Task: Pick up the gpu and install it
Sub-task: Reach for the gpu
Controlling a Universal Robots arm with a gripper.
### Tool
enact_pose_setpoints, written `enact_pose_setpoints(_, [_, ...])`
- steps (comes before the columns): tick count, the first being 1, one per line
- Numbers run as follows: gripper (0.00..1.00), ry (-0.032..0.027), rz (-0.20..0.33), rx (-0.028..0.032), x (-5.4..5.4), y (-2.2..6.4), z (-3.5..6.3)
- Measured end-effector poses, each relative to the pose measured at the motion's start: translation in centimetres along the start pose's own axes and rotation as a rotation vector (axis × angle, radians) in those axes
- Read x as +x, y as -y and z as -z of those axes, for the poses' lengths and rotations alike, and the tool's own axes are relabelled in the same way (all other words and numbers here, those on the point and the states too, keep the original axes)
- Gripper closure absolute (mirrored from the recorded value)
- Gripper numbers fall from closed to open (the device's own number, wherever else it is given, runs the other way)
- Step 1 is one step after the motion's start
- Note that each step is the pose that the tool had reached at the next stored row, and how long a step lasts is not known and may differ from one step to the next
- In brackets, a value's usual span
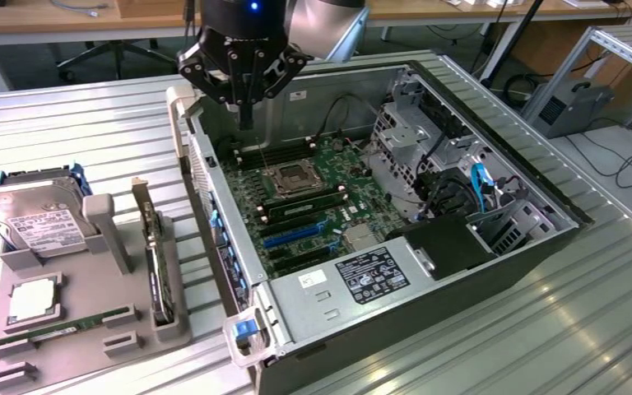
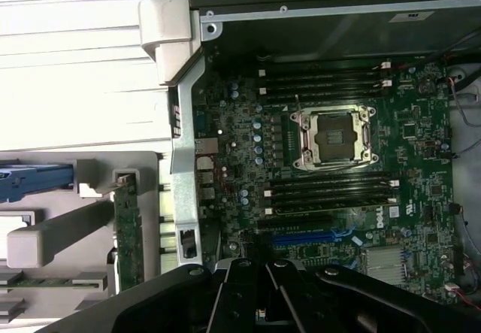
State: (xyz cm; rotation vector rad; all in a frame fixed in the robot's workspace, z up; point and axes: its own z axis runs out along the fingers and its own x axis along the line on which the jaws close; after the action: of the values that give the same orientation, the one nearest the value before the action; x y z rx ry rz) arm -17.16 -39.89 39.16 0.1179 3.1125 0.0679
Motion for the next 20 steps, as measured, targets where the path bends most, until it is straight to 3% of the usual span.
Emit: enact_pose_setpoints(20, [0.89, 0.0, 0.0, 0.0, 0.45, 0.03, -0.01])
